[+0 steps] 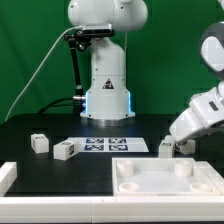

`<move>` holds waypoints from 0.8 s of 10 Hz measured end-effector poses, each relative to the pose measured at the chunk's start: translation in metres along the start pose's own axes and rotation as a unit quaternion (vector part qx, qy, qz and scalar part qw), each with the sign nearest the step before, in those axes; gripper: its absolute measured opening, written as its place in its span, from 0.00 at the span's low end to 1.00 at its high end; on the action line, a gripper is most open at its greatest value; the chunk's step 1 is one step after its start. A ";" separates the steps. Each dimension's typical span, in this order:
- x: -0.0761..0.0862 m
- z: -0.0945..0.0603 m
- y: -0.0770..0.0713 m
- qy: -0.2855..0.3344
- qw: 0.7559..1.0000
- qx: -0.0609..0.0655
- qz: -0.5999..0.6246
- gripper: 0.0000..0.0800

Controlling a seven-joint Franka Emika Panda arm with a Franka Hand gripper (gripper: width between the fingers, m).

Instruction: Assemble one leg

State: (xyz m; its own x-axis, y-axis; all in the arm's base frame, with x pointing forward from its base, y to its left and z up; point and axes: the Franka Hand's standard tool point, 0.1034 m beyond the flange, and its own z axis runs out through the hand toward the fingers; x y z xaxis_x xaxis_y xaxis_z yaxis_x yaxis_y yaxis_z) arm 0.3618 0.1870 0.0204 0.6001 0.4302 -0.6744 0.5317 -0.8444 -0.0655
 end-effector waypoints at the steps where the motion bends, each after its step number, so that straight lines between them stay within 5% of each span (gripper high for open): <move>1: 0.001 0.003 0.000 0.000 1.000 0.001 -0.001 0.81; 8: 0.000 0.018 0.002 0.002 1.000 0.004 0.005 0.78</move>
Offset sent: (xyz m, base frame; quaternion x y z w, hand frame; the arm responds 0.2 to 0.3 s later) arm -0.0065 -0.0164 -0.0173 -0.0204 0.0158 0.0043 0.9997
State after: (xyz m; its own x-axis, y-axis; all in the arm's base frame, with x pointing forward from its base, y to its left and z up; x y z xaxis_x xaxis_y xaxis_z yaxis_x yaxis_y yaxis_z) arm 0.3523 0.1793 0.0067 0.6083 0.4223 -0.6721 0.5208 -0.8513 -0.0635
